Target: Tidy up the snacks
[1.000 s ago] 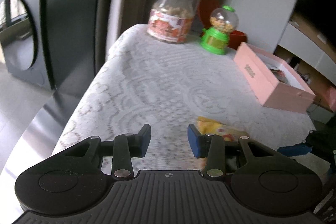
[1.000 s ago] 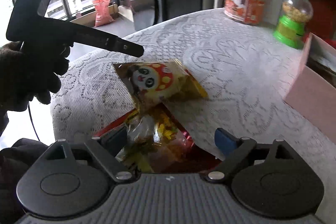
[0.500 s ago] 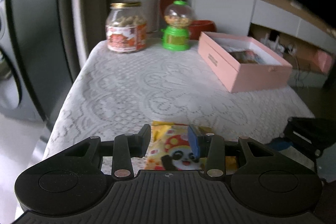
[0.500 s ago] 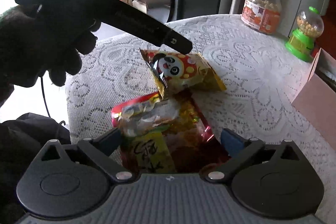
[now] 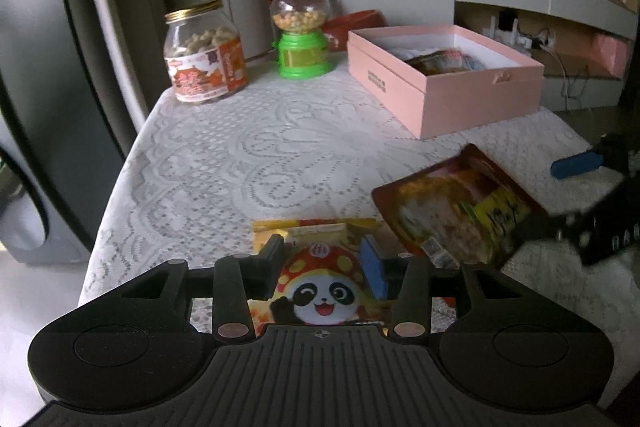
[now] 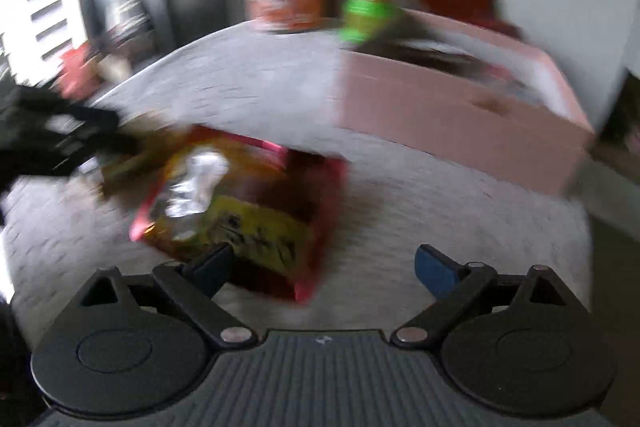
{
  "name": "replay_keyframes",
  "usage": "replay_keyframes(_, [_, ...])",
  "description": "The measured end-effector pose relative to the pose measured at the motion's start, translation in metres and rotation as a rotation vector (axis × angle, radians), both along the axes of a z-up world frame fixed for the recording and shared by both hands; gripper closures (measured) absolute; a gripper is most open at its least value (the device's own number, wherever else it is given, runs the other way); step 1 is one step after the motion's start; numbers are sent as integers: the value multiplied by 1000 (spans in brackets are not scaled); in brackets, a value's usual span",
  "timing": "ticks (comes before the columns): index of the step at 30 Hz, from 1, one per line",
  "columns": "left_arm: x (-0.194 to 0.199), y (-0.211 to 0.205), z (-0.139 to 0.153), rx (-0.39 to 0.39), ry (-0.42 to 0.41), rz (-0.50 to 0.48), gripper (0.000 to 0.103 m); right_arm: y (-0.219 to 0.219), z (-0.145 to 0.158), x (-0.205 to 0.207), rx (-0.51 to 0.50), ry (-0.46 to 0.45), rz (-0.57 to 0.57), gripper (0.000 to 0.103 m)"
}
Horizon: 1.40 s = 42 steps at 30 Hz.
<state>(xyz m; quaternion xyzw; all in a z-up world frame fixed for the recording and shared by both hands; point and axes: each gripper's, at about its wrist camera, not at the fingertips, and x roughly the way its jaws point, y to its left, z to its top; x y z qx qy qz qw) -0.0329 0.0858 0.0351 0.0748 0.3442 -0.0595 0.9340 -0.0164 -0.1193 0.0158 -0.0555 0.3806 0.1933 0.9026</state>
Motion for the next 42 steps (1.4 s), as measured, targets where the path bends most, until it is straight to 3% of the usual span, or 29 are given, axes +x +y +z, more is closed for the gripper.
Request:
replay_keyframes(3, [0,-2,-1,13,-3,-8,54,-6,0,0,37,-2,-22,4])
replay_keyframes(8, [0,-1,-2,5,-4,-6,53,7,-4,-3,-30,-17,-5,1])
replay_keyframes(14, [0,-1,-2,1,-3,-4,52,3,-2,-4,-34,-14,-9,1])
replay_keyframes(20, [-1,1,-1,-16,-4,-1,52,14,2,19,-29,14,-74,1])
replay_keyframes(26, [-7,16,5,-76,-29,23,54,26,6,49,-20,46,-179,2])
replay_keyframes(32, [14,22,13,-193,-55,17,57,13,14,36,23,55,-197,2])
replay_keyframes(35, [35,9,7,-239,-25,-38,56,7,20,24,19,33,-193,2])
replay_keyframes(38, [54,-9,-6,-216,25,-53,57,-1,27,18,40,29,-210,2])
replay_keyframes(42, [55,-25,-14,-266,69,-115,56,-10,30,17,72,38,-233,2])
